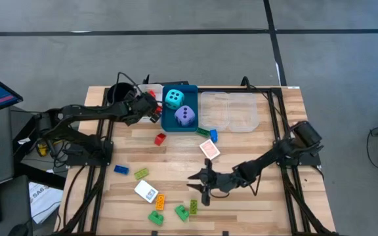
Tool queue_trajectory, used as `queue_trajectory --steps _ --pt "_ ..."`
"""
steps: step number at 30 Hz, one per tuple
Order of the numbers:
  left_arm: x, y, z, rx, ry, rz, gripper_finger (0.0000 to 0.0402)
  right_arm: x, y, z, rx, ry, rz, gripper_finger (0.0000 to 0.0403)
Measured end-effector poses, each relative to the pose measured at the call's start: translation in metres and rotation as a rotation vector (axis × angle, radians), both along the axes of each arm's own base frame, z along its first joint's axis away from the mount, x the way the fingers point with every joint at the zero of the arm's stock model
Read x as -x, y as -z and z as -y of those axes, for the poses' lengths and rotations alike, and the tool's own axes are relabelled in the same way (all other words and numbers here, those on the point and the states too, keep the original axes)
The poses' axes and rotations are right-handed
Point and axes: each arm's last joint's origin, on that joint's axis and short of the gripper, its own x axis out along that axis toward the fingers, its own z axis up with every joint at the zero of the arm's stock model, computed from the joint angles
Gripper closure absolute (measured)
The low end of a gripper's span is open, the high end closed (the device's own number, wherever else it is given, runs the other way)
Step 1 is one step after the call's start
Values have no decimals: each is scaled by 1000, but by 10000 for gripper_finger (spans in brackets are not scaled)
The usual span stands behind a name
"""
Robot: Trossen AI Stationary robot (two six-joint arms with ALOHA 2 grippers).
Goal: Pick & Place Toys
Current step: Put the large yellow game piece into the white bin, then put the large green game piece into the white bin
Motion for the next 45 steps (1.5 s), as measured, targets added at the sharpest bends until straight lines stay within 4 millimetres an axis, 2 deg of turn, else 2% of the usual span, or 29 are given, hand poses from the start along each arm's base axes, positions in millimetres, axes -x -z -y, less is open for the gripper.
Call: queue_trajectory --steps 4,9,15,21,26,32,38,45 --pt "1 -1 2 51 17 44 194 1 -5 -4 -14 -2 35 277" --pt "0 -5 5 104 75 97 150 11 -25 -7 25 57 60 277" --pt "-6 -15 18 257 263 243 116 44 -42 -7 161 209 -70 277" --pt "-22 -29 51 412 592 420 112 85 -60 -1 183 364 -131 277" --pt "-34 -36 89 446 801 474 111 102 -58 1 171 469 -126 277" --pt "-39 -42 133 461 988 504 111 96 -43 7 116 557 -139 277" --pt "-36 -44 172 483 1147 490 111 87 -29 11 104 584 -179 277" --pt "-38 -36 211 509 1291 486 112 78 -37 17 77 599 -145 277"
